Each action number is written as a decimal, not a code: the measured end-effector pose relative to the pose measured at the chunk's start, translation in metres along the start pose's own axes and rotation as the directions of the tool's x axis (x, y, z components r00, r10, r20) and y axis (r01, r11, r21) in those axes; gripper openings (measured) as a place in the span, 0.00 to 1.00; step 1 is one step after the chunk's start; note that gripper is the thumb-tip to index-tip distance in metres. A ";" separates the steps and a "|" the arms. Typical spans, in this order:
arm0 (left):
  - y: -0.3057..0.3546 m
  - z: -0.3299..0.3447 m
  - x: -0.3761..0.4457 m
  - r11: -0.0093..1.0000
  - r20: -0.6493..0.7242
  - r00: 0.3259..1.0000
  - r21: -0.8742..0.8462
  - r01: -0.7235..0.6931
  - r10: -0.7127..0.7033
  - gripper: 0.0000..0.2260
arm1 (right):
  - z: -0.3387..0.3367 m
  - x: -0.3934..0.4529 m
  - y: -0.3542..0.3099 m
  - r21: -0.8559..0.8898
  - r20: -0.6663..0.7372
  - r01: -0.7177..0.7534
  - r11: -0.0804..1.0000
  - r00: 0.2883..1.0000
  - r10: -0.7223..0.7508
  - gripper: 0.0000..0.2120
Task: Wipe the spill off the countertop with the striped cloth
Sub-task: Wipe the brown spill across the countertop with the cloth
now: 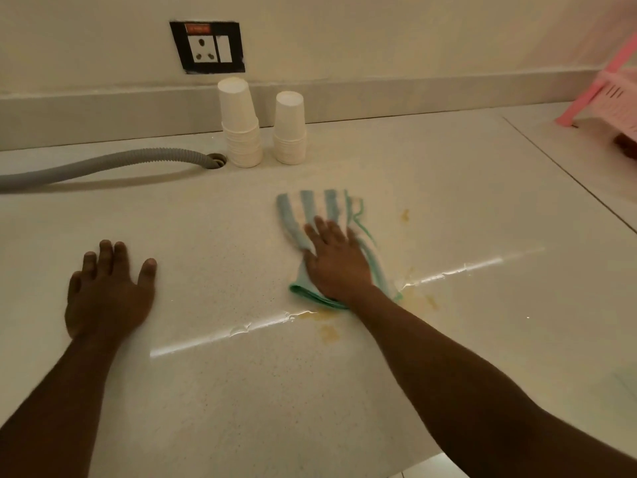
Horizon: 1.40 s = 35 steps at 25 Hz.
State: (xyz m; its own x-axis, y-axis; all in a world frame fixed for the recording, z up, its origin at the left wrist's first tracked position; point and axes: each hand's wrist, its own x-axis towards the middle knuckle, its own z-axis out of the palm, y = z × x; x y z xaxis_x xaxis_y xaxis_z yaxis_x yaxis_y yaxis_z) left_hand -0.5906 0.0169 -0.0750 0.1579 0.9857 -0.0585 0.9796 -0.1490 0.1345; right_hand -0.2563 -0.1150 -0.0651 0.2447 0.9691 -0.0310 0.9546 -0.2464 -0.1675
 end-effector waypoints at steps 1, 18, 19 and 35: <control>0.000 0.000 0.003 1.000 0.011 1.000 -0.009 0.007 -0.007 0.38 | -0.005 0.015 -0.004 0.016 0.030 0.038 0.999 0.999 -0.038 0.28; 0.056 0.023 -0.010 0.990 -0.072 0.987 0.029 -0.140 0.142 0.37 | -0.032 -0.005 0.115 0.010 -0.025 -0.143 0.990 0.989 0.144 0.27; 0.051 0.030 -0.006 0.990 -0.076 0.988 0.036 -0.133 0.135 0.37 | -0.030 -0.001 0.107 0.006 -0.002 -0.114 0.993 0.993 0.114 0.27; 0.032 0.037 0.010 0.989 -0.032 0.990 0.047 -0.137 0.139 0.35 | -0.058 -0.026 0.240 0.080 -0.038 -0.251 0.965 0.966 0.254 0.25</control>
State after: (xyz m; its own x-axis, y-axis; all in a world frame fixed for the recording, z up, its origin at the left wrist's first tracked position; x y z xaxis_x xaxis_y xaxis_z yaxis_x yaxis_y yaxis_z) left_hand -0.5527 0.0188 -0.1081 0.2884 0.9575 -0.0073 0.9534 -0.2865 0.0948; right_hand -0.0234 -0.2000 -0.0478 0.4858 0.8734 -0.0349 0.8458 -0.4799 -0.2330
